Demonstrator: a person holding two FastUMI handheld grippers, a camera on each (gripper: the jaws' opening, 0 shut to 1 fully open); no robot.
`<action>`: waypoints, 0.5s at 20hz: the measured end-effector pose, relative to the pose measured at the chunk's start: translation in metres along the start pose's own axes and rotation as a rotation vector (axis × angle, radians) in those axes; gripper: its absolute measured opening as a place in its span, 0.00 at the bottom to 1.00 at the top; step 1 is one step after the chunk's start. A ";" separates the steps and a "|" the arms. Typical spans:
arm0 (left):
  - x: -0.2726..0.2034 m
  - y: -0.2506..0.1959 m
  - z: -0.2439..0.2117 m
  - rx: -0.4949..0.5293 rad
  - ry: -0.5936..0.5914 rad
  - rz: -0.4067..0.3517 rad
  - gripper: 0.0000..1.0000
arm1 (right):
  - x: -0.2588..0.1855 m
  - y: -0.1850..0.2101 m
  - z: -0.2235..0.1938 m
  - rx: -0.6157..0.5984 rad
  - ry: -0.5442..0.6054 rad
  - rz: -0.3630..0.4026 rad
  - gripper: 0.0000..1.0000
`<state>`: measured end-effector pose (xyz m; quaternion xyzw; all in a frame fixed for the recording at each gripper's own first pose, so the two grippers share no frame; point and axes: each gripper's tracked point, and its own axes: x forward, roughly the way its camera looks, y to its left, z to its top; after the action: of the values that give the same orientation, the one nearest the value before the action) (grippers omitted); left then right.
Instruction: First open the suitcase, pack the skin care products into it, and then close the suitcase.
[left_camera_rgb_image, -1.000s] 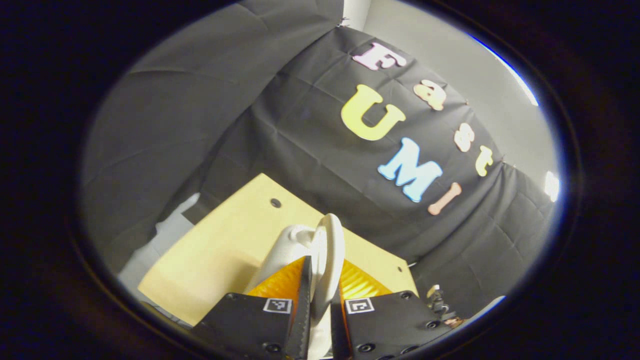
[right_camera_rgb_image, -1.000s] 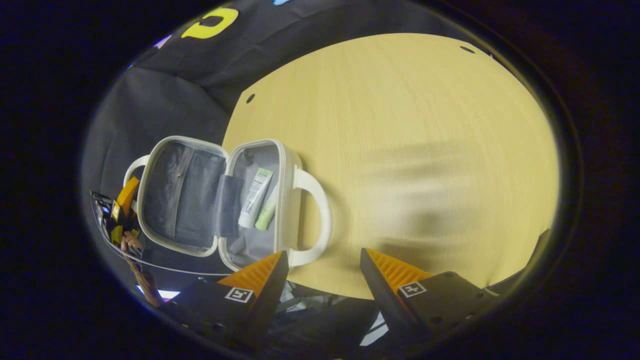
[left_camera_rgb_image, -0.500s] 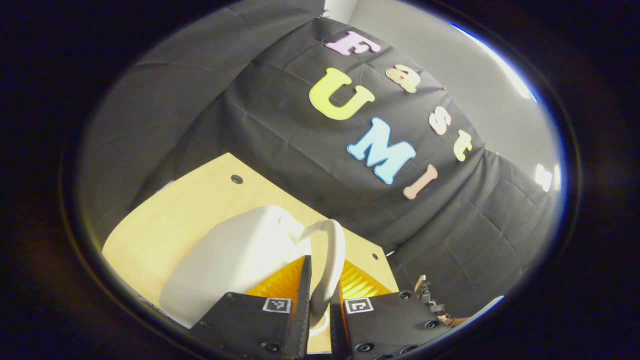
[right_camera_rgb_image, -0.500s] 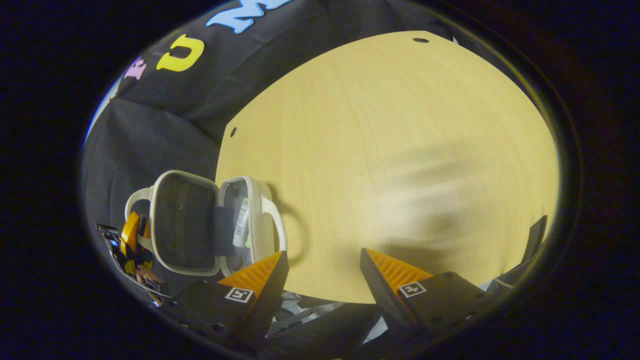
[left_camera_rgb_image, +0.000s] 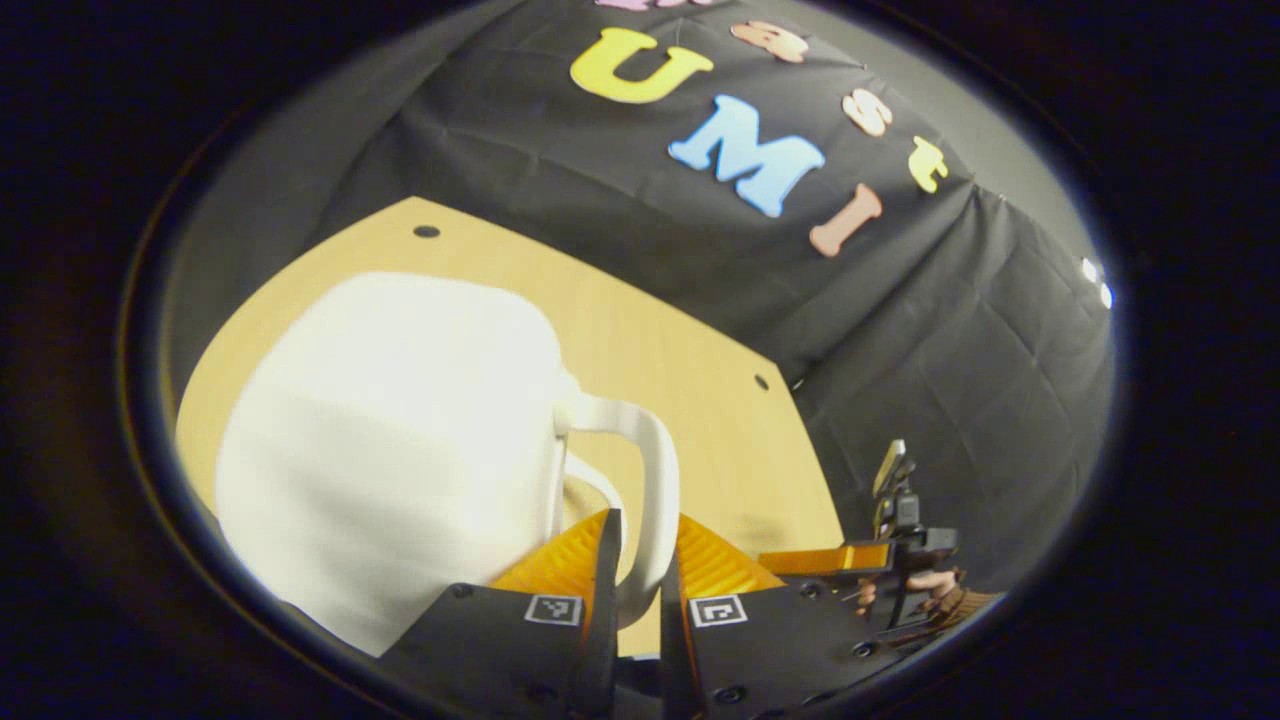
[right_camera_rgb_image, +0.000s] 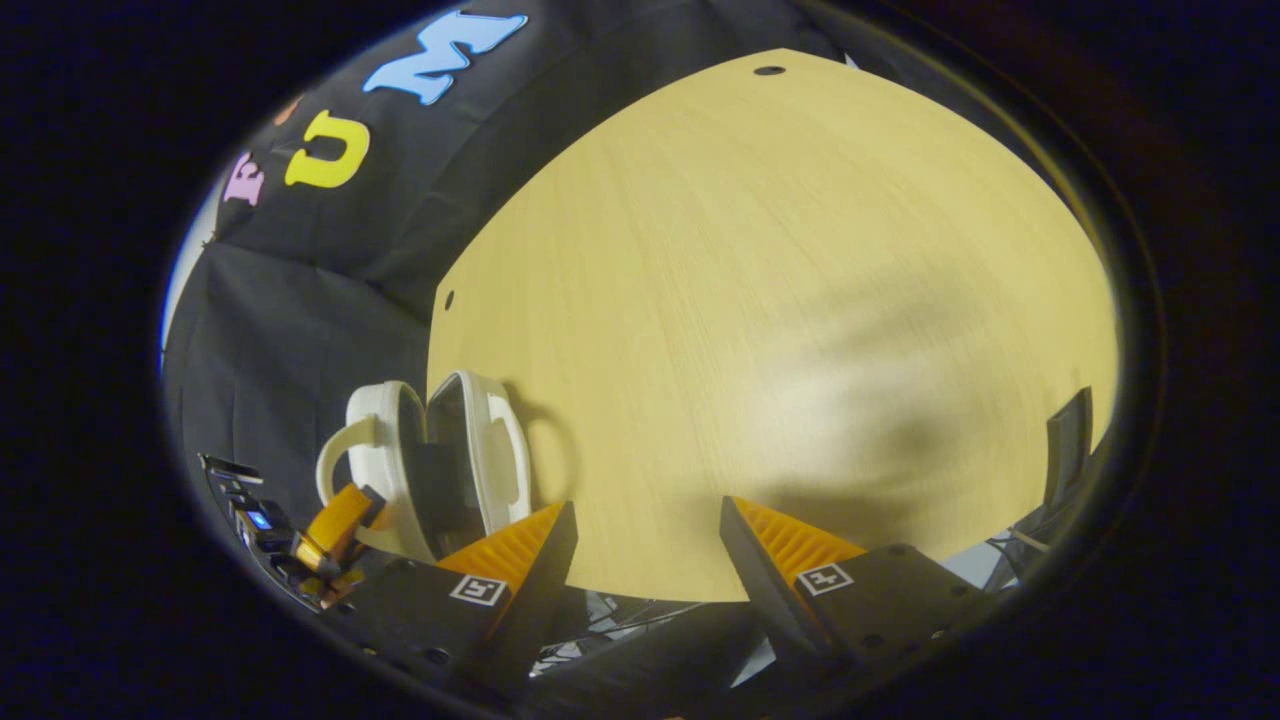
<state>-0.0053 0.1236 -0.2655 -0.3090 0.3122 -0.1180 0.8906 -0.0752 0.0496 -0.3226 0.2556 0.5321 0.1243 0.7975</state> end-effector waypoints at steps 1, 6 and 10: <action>0.016 0.005 -0.017 -0.002 0.041 0.022 0.25 | 0.000 -0.001 0.002 0.011 -0.007 -0.002 0.89; 0.047 0.026 -0.023 -0.091 0.075 0.068 0.20 | -0.016 -0.022 0.007 0.110 -0.084 -0.019 0.89; 0.052 0.058 0.008 -0.049 0.071 0.128 0.20 | -0.030 -0.049 0.000 0.163 -0.122 -0.019 0.88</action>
<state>0.0417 0.1517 -0.3219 -0.3058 0.3654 -0.0641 0.8769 -0.0912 -0.0055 -0.3254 0.3216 0.4935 0.0573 0.8061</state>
